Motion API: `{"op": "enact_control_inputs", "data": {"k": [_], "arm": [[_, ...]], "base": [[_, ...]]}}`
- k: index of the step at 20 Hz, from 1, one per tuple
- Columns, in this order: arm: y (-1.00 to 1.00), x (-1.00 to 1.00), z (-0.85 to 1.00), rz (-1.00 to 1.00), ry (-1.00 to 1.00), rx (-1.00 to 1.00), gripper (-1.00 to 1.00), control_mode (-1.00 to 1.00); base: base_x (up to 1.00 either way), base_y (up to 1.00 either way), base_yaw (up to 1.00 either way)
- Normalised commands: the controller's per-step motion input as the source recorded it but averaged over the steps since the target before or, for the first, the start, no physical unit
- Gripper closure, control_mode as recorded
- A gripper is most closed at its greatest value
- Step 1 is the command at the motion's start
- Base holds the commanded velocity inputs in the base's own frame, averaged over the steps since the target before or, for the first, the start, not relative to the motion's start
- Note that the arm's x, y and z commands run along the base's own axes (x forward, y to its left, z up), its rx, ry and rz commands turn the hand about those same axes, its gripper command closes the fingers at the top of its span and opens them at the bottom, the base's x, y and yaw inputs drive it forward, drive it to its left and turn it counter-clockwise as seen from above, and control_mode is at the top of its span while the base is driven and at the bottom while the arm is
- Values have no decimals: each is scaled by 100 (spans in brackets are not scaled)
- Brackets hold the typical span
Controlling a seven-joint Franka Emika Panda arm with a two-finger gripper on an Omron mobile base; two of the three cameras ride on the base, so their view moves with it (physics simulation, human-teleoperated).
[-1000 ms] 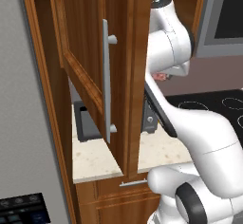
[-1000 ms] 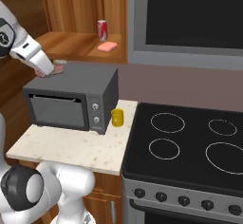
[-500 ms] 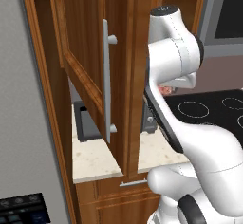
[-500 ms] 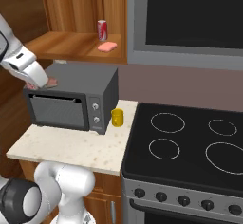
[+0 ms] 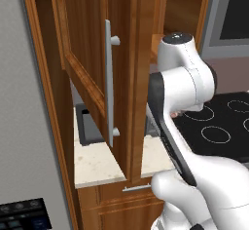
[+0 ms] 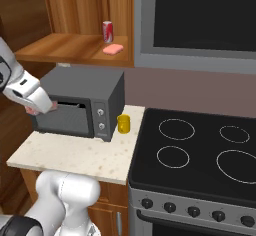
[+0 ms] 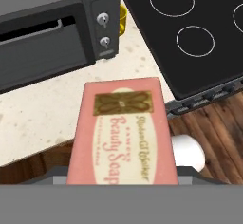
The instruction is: Pick the bar soap and bar soap from the cabinet and place them on the counter.
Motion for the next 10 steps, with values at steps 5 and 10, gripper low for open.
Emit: {"op": "enact_control_inputs", "data": {"k": [5, 10], "arm": [[4, -8, -27, 8, -1, 3, 100, -100], [11, 0, -26, 7, -4, 3, 100, -100]], "base": [[0, 0, 0], [0, 0, 0]]}}
